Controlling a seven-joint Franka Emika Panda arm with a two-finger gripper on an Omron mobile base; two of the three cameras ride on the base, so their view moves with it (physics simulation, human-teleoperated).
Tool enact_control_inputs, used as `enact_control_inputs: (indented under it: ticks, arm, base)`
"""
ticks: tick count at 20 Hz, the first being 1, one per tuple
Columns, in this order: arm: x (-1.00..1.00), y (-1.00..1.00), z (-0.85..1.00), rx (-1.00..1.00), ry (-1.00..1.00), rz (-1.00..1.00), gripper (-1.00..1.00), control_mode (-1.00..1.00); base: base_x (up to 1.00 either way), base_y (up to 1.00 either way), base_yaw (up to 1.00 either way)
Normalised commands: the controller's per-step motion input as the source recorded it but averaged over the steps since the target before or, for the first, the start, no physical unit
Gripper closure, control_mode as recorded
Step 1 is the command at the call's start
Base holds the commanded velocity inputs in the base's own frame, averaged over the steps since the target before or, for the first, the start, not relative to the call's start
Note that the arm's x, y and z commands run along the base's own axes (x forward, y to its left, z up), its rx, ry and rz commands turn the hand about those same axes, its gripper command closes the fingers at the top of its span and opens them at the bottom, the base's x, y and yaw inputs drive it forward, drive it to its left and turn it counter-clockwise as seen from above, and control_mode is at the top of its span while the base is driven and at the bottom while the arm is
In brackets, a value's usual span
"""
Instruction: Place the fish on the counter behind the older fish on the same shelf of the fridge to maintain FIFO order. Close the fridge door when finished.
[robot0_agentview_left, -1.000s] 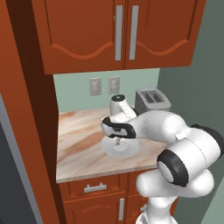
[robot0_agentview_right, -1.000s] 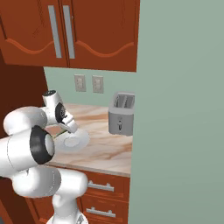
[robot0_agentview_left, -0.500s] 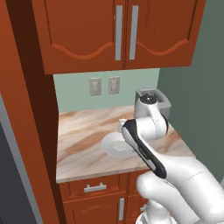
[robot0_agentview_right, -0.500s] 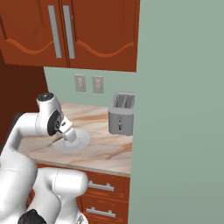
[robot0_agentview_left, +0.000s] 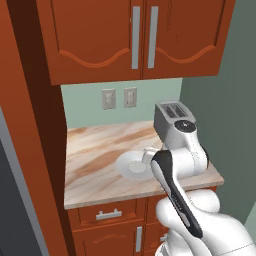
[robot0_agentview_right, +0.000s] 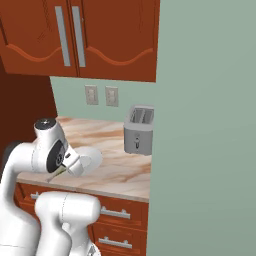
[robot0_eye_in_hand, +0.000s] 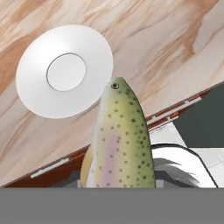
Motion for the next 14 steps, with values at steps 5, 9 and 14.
enact_control_inputs:
  ticks: [5, 9, 14]
  arm:
    - [-0.03, -0.18, 0.29, 0.0, 0.0, 0.0, 1.0, -1.0]
    - [0.07, -0.04, 0.04, 0.0, 0.02, 0.0, 1.0, -1.0]
    - [0.02, 0.0, -0.01, -0.01, 0.01, 0.0, 1.0, -1.0]
  base:
    - [0.0, 0.0, 0.0]
    - [0.0, 0.0, 0.0]
    - [0.0, 0.0, 0.0]
